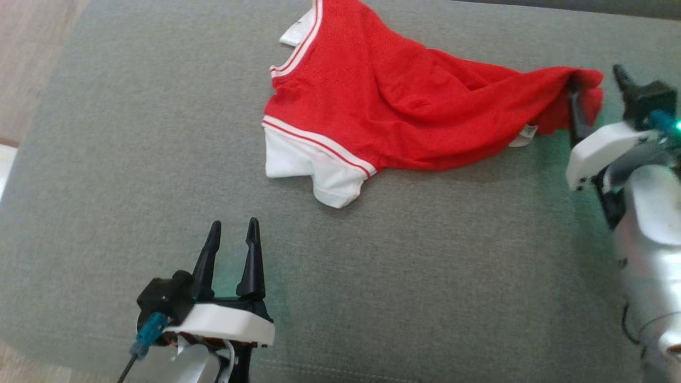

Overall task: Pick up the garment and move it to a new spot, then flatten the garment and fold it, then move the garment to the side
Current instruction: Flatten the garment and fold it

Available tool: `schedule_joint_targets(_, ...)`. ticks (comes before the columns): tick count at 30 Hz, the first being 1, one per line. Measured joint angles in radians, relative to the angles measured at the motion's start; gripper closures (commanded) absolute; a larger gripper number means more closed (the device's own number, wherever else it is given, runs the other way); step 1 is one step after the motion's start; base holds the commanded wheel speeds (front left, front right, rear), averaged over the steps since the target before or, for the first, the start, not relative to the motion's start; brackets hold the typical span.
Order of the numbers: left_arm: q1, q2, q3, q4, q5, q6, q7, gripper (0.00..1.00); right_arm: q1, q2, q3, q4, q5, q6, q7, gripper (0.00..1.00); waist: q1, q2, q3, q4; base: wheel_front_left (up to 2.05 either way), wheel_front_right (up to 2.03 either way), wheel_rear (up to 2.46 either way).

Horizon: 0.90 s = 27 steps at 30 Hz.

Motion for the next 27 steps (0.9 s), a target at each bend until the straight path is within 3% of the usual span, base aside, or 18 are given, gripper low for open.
schedule_joint_targets(11,-0.019,0.000,0.001,0.002,0.006,-0.005,0.000,0.00,0.142,0.081,0.057,-0.019,0.113,0.000,-0.018,0.00,0.0000,0.0000,0.012,-0.049,0.00,0.00,0.00)
schedule_joint_targets(23,-0.036,-0.003,-0.002,0.020,0.013,-0.010,0.000,0.00,0.056,0.061,0.051,0.013,0.146,0.000,0.032,0.00,0.0000,0.0000,0.041,-0.004,0.00,0.00,0.00)
schedule_joint_targets(24,-0.037,-0.003,-0.002,0.022,0.013,-0.010,0.000,0.00,0.052,0.060,0.052,0.025,0.147,0.000,0.041,0.08,0.0000,0.0000,0.044,0.000,0.00,0.00,0.00)
schedule_joint_targets(25,-0.037,-0.004,-0.002,0.022,0.013,-0.010,0.000,0.00,0.048,0.059,0.053,0.037,0.148,0.000,0.043,0.51,0.0000,0.0000,0.047,0.003,0.00,0.00,0.00)
schedule_joint_targets(27,-0.038,-0.005,-0.002,0.023,0.013,-0.010,0.000,0.00,0.043,0.058,0.055,0.052,0.159,0.000,0.043,1.00,0.0000,0.0000,0.052,0.007,0.00,0.00,0.00)
